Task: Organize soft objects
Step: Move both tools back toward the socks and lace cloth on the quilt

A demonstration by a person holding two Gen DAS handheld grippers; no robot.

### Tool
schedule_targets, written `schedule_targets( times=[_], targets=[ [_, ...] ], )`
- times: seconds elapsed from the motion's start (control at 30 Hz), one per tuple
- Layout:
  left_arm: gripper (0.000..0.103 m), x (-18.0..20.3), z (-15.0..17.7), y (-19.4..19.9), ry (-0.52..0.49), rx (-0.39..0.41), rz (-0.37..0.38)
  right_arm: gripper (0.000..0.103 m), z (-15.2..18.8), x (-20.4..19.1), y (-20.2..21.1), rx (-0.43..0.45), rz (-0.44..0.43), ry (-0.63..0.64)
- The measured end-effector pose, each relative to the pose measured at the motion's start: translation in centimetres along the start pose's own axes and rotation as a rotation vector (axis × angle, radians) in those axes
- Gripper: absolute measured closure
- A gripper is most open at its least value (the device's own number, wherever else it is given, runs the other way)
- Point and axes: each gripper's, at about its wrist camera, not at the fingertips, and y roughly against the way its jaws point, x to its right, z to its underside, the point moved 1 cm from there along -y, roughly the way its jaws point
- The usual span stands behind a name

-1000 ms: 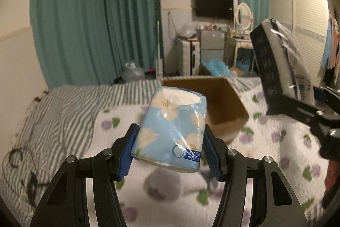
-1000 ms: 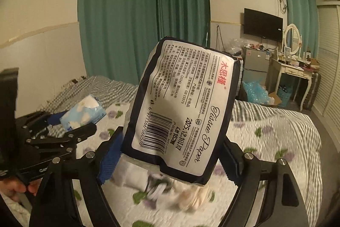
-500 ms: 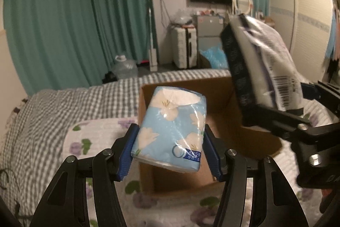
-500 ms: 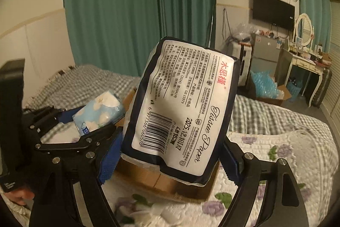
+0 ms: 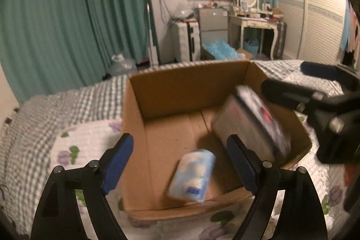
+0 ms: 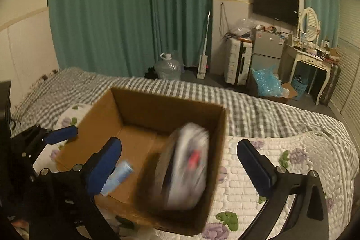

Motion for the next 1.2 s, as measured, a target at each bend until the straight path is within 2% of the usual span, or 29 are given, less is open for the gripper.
schedule_targets(
  times=[0.17, 0.33, 0.37, 0.4, 0.57, 0.8, 0.9, 1.0, 1.2],
  targets=[
    [0.017, -1.0, -1.2, 3.4, 0.016, 0.046, -0.009, 0.000, -0.9, 0.5, 3.8, 0.045, 0.017, -0.037],
    [0.016, -2.0, -2.6, 9.5, 0.039, 0.128, -0.017, 0.000, -2.6, -0.4, 10.0, 0.103, 0.056, -0.010],
    [0.011, -2.2, -2.9, 10.7, 0.042, 0.143, -0.016, 0.000, -2.8, -0.7, 11.3, 0.113, 0.065, -0.002],
    [0.000, -2.3, -3.1, 12.5, 0.047, 0.164, -0.023, 0.000, -3.2, -1.1, 13.0, 0.123, 0.070, 0.003],
    [0.000, -3.2, -2.9, 18.4, 0.066, 0.241, -0.030, 0.000, -4.2, -2.7, 20.0, 0.186, 0.087, 0.011],
    [0.000, -4.5, -0.8, 23.1, 0.081, 0.267, -0.001, 0.000, -3.7, -6.4, 28.9, 0.253, 0.099, 0.088],
    [0.000, -4.2, 0.8, 23.7, 0.068, 0.267, -0.034, 0.000, -2.7, -7.1, 30.4, 0.243, 0.092, 0.097],
    [0.000, -3.8, 2.3, 22.5, 0.068, 0.242, -0.078, 0.000, -1.0, -7.8, 30.3, 0.208, 0.083, 0.109],
    [0.000, -3.2, 6.8, 18.4, 0.111, 0.152, -0.046, 0.000, 4.4, -8.1, 25.5, 0.085, 0.082, 0.127]
  ],
)
